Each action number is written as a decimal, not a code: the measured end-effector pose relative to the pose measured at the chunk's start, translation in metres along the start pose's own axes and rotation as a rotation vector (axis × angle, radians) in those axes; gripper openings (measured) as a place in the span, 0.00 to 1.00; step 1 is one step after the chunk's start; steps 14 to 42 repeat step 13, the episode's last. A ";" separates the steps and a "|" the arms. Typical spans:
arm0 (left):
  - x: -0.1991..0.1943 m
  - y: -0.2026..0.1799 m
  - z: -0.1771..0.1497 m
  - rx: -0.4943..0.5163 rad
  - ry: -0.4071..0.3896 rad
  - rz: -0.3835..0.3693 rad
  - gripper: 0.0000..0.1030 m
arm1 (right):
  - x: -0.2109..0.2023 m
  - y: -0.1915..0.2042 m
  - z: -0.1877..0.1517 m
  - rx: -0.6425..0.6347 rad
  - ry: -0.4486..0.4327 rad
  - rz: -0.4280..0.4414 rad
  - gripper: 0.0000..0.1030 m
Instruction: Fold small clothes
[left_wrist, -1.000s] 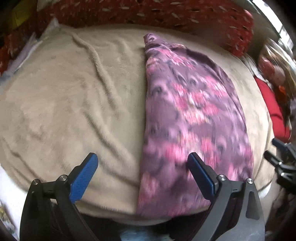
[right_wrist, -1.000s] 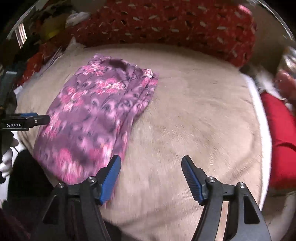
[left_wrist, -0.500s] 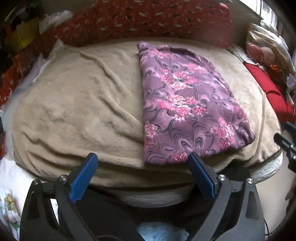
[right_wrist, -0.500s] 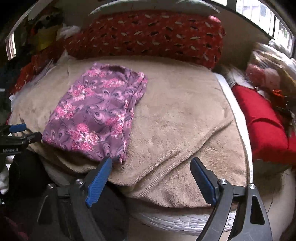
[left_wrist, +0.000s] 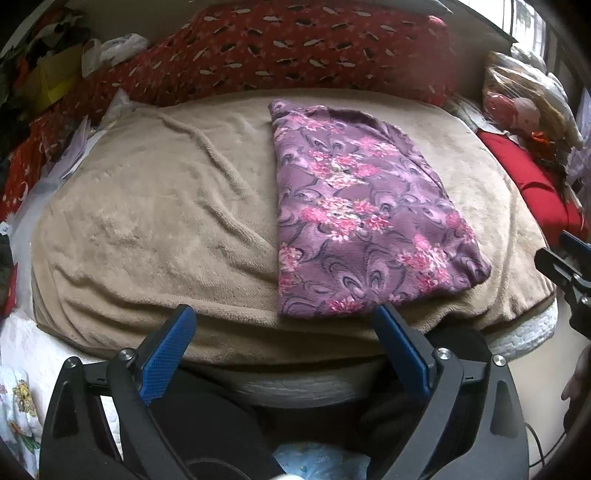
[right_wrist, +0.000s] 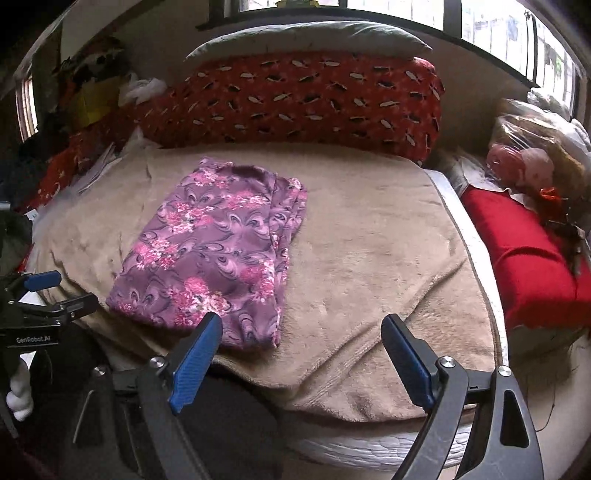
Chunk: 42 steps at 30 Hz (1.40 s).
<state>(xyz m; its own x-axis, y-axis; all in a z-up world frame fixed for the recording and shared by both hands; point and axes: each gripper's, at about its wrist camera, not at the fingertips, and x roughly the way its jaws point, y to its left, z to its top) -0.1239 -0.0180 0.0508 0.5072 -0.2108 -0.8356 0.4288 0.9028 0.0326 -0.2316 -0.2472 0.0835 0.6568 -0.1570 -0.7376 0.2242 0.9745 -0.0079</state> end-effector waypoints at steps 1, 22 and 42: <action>0.000 -0.001 0.000 0.006 0.007 -0.010 0.95 | 0.000 0.001 0.000 0.001 0.001 0.002 0.87; -0.010 -0.015 0.002 0.046 0.002 -0.039 0.95 | 0.004 0.002 -0.006 0.038 0.032 0.030 0.87; -0.010 -0.015 0.002 0.046 0.002 -0.039 0.95 | 0.004 0.002 -0.006 0.038 0.032 0.030 0.87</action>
